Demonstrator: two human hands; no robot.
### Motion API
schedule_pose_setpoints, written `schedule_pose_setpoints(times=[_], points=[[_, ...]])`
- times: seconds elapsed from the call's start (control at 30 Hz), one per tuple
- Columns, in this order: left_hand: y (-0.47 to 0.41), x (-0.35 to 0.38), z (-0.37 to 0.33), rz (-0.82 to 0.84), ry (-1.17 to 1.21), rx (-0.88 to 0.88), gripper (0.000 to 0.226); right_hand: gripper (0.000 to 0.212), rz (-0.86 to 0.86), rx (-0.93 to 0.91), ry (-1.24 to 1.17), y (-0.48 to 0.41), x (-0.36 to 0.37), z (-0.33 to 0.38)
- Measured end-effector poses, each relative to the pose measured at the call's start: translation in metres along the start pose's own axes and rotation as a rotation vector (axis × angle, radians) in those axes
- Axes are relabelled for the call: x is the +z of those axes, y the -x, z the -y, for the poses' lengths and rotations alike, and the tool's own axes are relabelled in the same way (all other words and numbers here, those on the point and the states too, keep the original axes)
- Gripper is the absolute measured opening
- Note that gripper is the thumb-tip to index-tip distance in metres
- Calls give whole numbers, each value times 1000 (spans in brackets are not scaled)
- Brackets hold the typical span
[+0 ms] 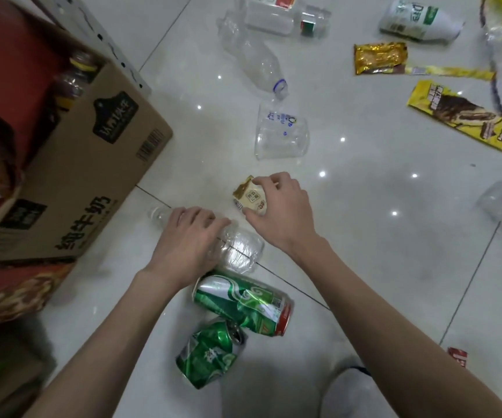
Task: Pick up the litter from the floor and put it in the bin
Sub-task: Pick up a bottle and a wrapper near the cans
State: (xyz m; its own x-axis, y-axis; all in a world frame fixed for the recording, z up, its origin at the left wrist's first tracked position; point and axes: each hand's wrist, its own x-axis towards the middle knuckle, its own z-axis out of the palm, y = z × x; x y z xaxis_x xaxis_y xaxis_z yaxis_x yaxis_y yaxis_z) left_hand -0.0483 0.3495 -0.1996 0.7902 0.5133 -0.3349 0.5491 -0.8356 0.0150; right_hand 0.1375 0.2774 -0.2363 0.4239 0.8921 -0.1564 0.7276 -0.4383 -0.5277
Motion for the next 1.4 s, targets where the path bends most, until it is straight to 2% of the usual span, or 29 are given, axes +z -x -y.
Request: schedule_pose_setpoints(times=[0.17, 0.4, 0.73, 0.9, 1.17, 1.4], points=[[10, -5, 18, 22, -25, -56, 79, 66, 40, -11, 44, -4, 20, 3], [13, -6, 29, 9, -4, -103, 77, 44, -4, -12, 32, -5, 29, 7], [2, -13, 28, -11, 55, -101, 77, 38, -55, 14, -158, 1, 12, 7], [-2, -22, 25, -14, 98, -73, 76, 36, -85, 16, -148, 9, -6, 8], [25, -74, 9, -5, 103, -48, 81, 33, -248, 49, -265, 44, -93, 41], [73, -172, -31, -6, 107, 3, 82, 34, -294, 172, -263, 104, -206, 81]])
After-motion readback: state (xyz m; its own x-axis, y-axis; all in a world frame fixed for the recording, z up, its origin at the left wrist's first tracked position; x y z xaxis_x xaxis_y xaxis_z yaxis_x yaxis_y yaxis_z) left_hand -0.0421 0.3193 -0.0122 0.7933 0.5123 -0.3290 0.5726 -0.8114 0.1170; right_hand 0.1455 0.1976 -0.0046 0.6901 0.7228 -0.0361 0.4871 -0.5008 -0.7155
